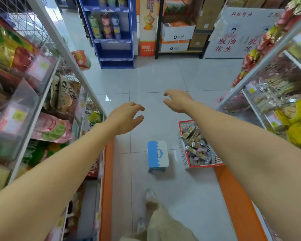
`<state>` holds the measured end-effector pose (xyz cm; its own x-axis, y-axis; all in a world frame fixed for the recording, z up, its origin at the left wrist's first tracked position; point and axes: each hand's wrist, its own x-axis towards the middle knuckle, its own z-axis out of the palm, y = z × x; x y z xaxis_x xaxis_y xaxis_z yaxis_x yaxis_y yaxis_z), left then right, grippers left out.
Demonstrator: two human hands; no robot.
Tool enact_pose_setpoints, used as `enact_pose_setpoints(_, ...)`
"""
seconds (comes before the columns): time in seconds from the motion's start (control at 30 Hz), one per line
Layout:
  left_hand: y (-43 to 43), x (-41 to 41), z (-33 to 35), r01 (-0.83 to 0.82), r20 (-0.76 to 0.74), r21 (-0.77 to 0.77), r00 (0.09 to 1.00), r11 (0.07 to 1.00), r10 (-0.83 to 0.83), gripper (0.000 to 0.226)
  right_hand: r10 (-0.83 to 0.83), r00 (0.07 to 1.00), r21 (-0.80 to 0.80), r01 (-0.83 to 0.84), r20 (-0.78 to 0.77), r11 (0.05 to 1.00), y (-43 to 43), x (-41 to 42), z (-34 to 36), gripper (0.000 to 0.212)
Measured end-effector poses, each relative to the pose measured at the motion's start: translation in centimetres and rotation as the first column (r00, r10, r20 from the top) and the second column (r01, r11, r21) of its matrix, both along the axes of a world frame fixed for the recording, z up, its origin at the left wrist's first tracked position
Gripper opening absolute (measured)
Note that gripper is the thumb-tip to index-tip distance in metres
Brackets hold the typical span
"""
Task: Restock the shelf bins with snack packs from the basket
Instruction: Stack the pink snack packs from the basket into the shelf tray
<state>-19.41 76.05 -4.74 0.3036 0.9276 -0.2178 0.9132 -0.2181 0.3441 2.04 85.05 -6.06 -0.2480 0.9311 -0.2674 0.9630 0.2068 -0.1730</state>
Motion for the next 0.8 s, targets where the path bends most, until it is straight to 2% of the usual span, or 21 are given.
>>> enact_pose_setpoints(0.5,22.0,-4.1,-2.7,-0.065,0.013,-0.038,0.998,0.997,0.066,0.043,-0.003,1.000,-0.062,0.003,-0.003,0.998,22.1,-4.7,-2.0,0.043)
enact_pose_setpoints(0.8,35.5,-6.2,-3.3,0.015,-0.007,-0.033,1.000,0.999,-0.015,0.043,-0.051,0.999,-0.063,0.052,0.019,0.997,34.1,-6.2,-3.3,0.043)
